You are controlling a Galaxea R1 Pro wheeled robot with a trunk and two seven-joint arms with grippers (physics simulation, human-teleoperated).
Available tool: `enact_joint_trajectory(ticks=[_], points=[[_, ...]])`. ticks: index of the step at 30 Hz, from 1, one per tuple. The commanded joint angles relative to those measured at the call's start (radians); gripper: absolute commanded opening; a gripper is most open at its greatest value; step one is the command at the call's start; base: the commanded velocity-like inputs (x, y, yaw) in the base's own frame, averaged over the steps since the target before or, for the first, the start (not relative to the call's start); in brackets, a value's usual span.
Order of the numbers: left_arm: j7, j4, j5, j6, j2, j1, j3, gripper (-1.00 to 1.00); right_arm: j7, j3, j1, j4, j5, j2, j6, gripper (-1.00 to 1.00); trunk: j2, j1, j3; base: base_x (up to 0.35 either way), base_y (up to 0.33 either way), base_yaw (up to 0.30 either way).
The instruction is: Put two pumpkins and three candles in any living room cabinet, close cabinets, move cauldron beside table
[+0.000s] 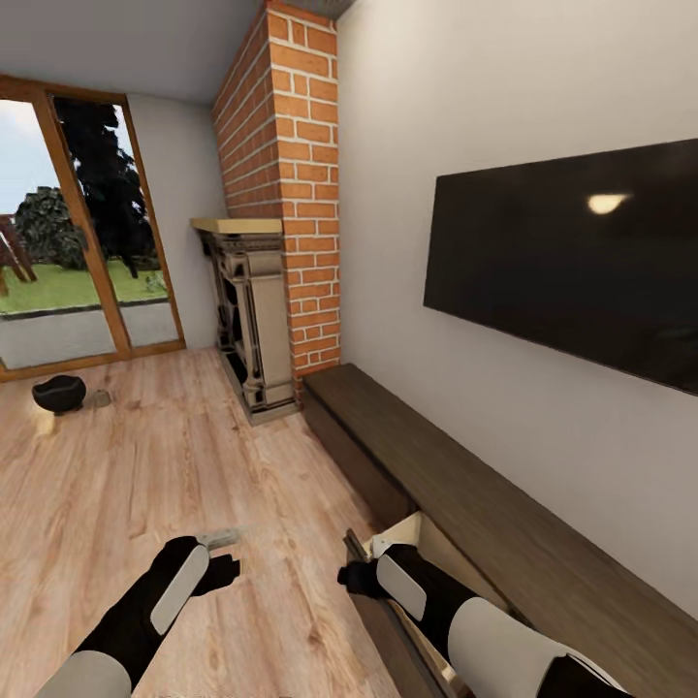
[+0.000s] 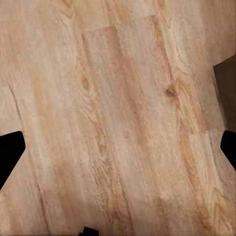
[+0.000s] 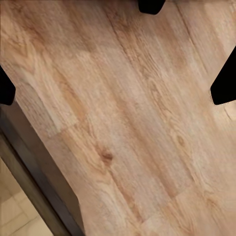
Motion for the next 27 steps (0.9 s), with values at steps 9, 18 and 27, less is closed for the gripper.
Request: enact_joint_trajectory(ticks=[9, 18, 27], points=[[0.005, 0.007, 0.011, 0.0, 0.049, -0.001, 0.066, 1.0, -0.011, 0.011, -0.001, -0.002, -0.007, 0.0, 0.005, 1.0, 0.063, -0.035, 0.027, 0.0, 0.0, 0.287], [0.001, 0.118, 0.014, -0.01, 0.125, -0.001, 0.117, 1.0, -0.015, 0.022, -0.001, -0.002, 0.005, -0.002, -0.004, 1.0, 0.126, -0.069, 0.055, 0.0, 0.0, 0.287], [-0.001, 0.307, 0.009, -0.12, 0.14, 0.013, 0.166, 1.0, -0.008, 0.027, 0.005, -0.001, 0.057, -0.003, -0.063, 1.0, 0.175, -0.096, 0.077, 0.0, 0.0, 0.287]])
